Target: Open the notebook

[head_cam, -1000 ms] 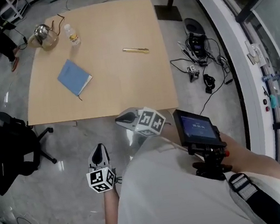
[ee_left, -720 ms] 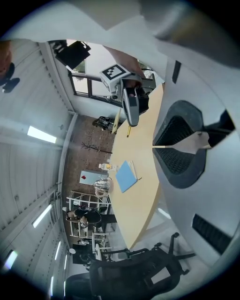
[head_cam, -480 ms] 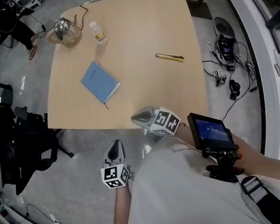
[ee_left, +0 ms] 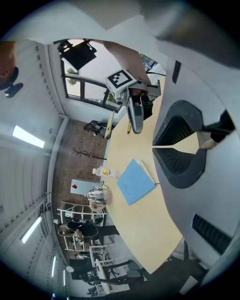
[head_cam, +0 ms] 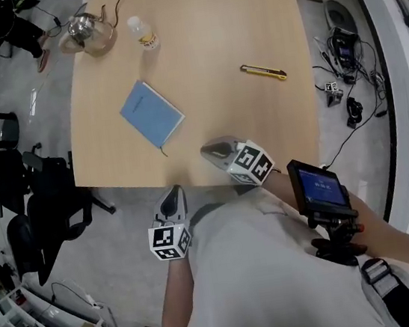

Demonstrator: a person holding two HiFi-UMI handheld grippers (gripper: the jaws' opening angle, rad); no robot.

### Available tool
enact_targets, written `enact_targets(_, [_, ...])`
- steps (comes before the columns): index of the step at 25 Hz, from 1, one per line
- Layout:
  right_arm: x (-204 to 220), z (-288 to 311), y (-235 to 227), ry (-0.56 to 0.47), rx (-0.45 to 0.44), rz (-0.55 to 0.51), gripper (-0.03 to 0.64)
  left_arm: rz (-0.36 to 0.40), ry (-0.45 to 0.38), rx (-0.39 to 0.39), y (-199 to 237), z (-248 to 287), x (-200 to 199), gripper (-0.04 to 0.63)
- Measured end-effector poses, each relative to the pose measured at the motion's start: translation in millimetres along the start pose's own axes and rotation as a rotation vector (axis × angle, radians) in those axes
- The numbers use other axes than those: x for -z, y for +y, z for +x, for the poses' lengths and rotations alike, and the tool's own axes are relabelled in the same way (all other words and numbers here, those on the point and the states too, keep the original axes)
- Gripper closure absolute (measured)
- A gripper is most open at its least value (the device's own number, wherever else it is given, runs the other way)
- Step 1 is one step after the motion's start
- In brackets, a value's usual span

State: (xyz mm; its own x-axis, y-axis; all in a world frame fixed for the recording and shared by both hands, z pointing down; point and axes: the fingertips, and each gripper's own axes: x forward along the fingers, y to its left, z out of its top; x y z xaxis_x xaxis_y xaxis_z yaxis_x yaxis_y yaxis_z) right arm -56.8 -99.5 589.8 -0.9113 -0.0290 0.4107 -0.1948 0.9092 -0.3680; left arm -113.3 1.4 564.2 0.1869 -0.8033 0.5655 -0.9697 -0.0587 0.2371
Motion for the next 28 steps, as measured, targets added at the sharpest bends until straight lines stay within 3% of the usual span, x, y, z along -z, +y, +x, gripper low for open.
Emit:
enact_targets(6, [10,9,-27,0.001,0.110,0.136,0.598,0.020,0.014,0.068,11,11,-7,0.575])
enact_targets(11, [20,21,-58,-0.034,0.242,0.385,0.598,0.074,0.022,0.127,21,6,-15,0.575])
enact_targets(14, [18,26,-74,-0.068,0.294,0.476,0.598,0.084,0.024,0.129,32,3,-19,0.575])
enact_targets(19, [13,42,-94,-0.080,0.310,0.520,0.598,0.116,0.047,0.139,38,2,-25,0.575])
enact_targets(28, [12,90,-112,0.012,0.288,0.453,0.597,0.109,0.111,0.145,31,11,-23,0.575])
